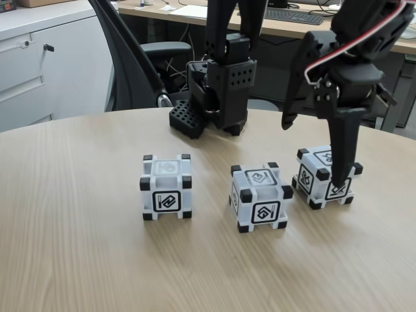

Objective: Stack cubes from left to right.

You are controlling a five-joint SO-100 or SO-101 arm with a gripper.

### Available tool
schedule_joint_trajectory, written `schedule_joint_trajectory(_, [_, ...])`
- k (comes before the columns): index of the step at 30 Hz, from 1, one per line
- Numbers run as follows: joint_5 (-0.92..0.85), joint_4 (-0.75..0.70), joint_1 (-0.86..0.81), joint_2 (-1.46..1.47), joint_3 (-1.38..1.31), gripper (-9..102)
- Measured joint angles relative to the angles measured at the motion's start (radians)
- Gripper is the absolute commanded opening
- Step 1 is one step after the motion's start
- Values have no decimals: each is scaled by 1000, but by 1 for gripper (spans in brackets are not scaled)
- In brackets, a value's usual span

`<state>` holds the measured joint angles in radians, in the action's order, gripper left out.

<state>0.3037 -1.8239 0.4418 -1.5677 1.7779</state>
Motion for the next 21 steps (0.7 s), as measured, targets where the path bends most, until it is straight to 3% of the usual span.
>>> schedule_joint_trajectory(21, [32, 144, 3, 80, -3, 45])
